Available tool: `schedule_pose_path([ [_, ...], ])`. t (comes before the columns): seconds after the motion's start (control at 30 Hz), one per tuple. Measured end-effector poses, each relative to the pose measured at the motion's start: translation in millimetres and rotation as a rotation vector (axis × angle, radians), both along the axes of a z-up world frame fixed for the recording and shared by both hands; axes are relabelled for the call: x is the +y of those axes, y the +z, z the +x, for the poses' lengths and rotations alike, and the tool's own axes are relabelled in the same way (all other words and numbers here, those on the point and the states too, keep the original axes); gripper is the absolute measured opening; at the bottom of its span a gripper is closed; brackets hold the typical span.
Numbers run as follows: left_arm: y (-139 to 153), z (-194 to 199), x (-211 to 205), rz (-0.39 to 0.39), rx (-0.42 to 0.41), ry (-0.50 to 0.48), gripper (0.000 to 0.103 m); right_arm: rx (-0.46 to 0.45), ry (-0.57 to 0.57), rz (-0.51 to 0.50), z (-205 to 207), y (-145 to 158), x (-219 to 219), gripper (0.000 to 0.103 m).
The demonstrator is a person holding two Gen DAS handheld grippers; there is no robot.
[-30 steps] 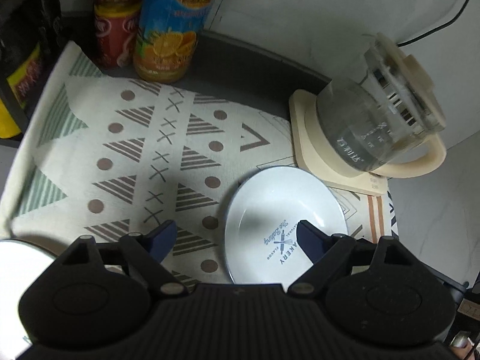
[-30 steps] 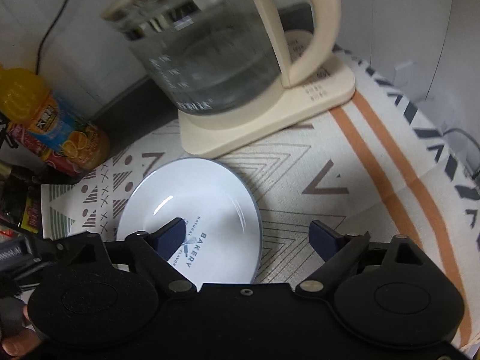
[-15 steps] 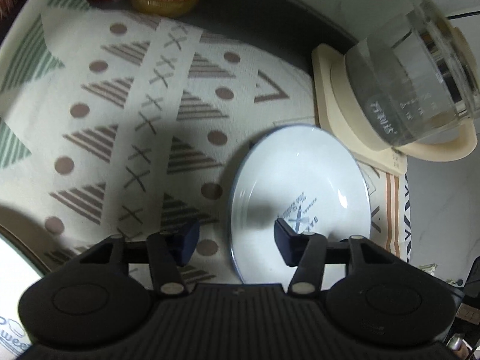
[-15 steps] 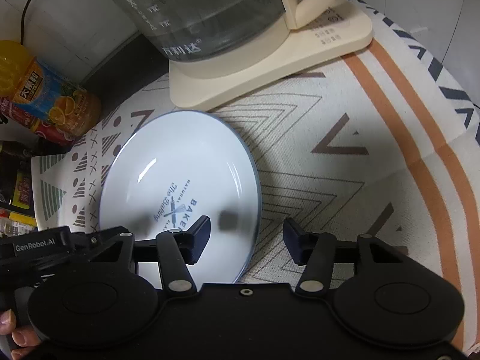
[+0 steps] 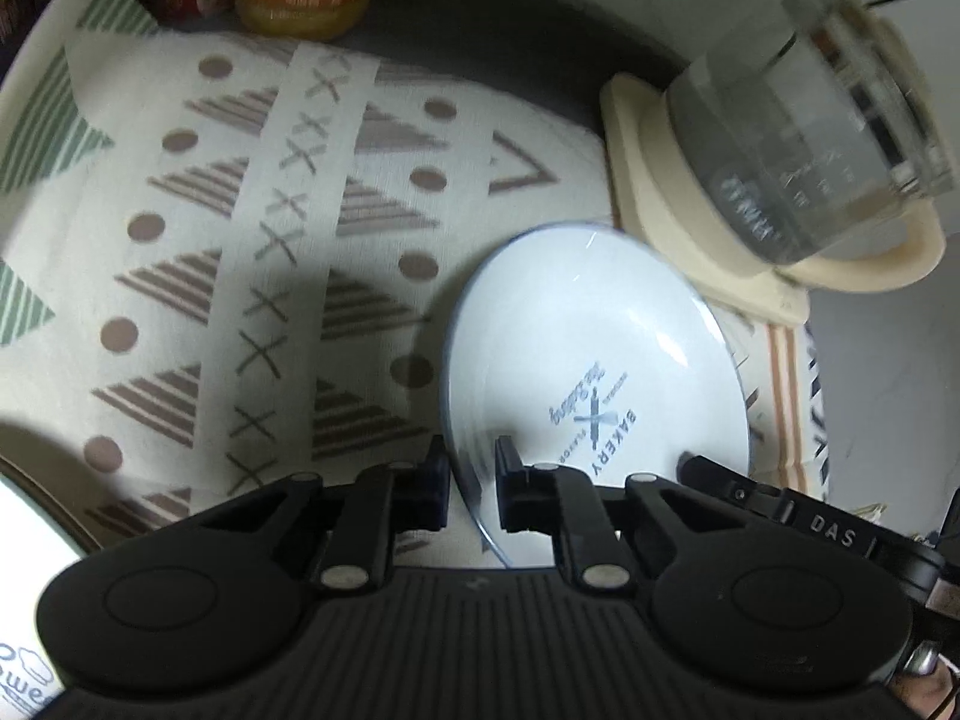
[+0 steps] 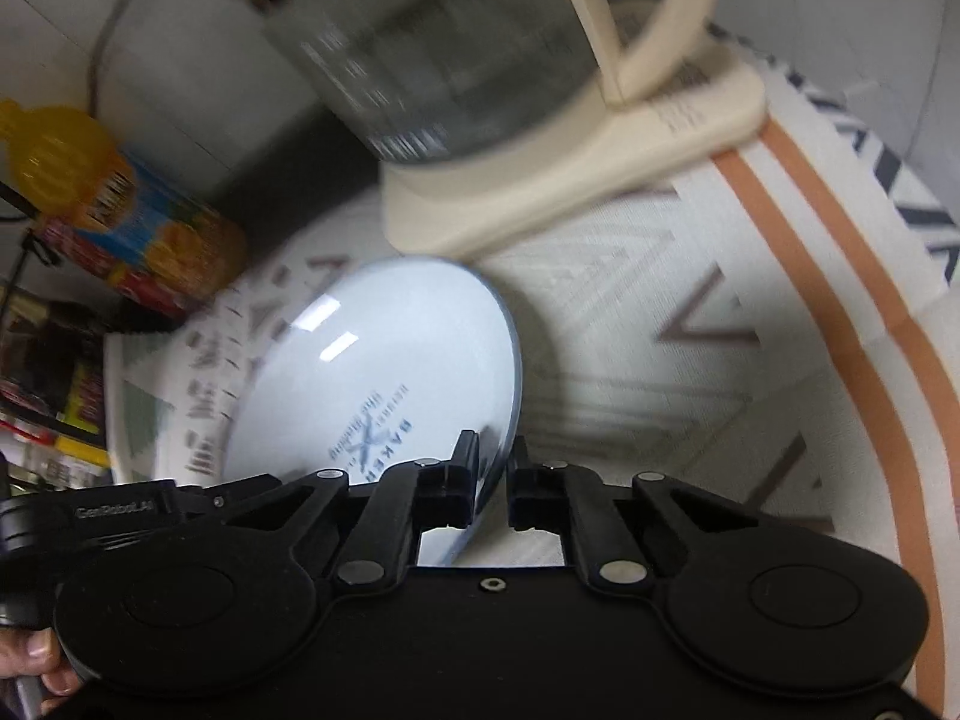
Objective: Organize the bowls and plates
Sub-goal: 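Close both grippers on the rim of the 'BAKERY' plate, then lift the 'BAKERY' plate with both grippers over the stacked plates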
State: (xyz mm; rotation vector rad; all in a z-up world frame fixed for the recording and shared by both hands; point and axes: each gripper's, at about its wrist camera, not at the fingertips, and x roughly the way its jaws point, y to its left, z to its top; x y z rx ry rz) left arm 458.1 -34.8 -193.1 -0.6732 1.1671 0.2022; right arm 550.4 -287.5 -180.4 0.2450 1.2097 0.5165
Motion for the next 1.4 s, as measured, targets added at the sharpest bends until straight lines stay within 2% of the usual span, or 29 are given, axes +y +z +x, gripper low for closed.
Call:
schedule_pose_path([
  [0.27,29.4,-2.5,14.8,0.05,-0.09,0.037,0.013,-0.082,0.019,0.028,3.5,32.1,15.8,0.01],
  [0.73,72.9,-29.9,35.7,0.087,-0.173,0.086,0.013,-0.156,0.052,0.077,-17.7,70.6,43.2,0.01],
  [0.93,91.0,-50.4,41.2,0.127,-0.201,0.131,0.013,-0.175,0.065,0.091,-35.1,82.7,53.7,0.01],
  [1.4,106.0,-103.5,60.6,0.132,-0.211,0.142,0.013,-0.19,0.083,0.101,-87.2,93.7,74.2,0.01],
])
